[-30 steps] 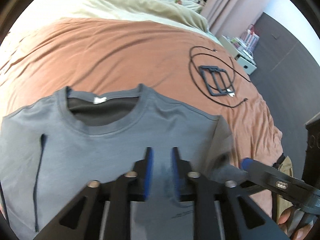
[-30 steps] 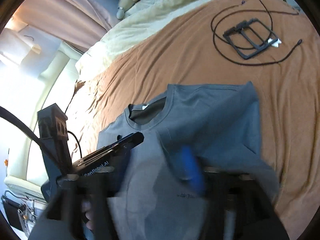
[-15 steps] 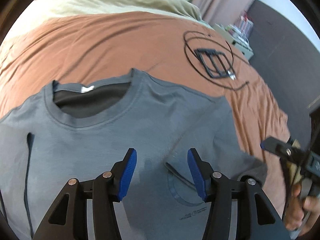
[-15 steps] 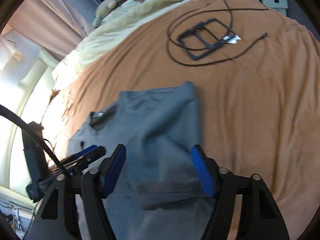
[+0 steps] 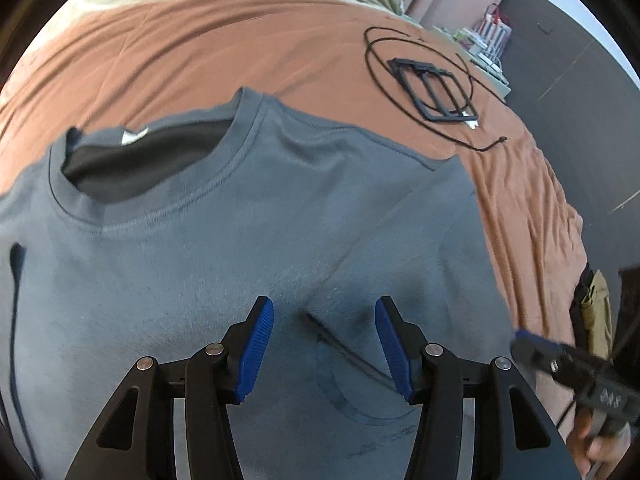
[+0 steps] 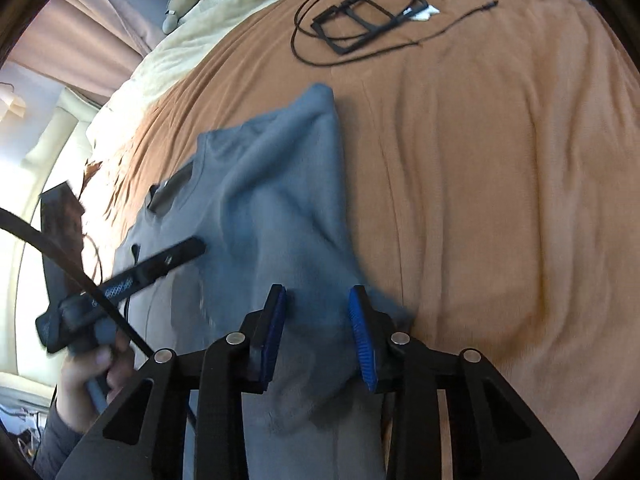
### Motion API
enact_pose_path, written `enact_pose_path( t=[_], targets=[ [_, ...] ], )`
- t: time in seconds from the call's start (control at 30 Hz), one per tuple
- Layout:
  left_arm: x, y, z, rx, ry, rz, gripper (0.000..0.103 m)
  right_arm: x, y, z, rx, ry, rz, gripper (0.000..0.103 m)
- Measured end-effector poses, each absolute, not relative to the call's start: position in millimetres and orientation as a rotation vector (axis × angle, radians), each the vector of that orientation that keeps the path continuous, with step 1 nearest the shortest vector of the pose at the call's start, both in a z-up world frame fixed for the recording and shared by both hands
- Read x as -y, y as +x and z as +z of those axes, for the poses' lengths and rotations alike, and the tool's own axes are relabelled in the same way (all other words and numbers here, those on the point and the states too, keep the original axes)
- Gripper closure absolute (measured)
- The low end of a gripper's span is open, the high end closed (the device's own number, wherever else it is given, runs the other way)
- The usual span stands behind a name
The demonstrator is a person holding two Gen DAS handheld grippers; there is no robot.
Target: Fold small clothes
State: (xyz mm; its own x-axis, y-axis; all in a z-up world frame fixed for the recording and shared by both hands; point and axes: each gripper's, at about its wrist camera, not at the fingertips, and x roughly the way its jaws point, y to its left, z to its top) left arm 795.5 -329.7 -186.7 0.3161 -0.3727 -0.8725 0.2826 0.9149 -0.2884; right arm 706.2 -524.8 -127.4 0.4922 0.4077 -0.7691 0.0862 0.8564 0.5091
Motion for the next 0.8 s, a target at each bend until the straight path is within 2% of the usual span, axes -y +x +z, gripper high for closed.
enact_pose_path(
  t=[0.07, 0.1, 0.13, 0.47, 0.77, 0.8],
  targets=[
    [328, 796, -190, -1.174, -0.095, -0.433, 0.06, 529, 693, -128, -1.052, 0.547, 0.22, 0.073],
    [328, 796, -191, -1.177, -0.089, -0.429, 0.085, 532, 691, -128, -1.05, 0.562, 0.228, 0.073],
    [328, 797, -191, -1.187, -0.083, -0.423, 0.099, 535, 686, -125, -1.046, 0.573, 0.236, 0.073],
    [323, 814, -147, -1.094, 0.021, -0.394, 0.1, 556, 679, -112, -0.944, 0.578, 0.203, 0.073],
    [319, 830, -166, -1.115, 0.104, -0.273, 0.099, 543, 668, -126, -0.979, 0.566, 0.211, 0.073],
    [318, 829, -169, -1.123, 0.101, -0.274, 0.097, 544, 669, -126, -0.983, 0.564, 0.213, 0.073]
  ],
)
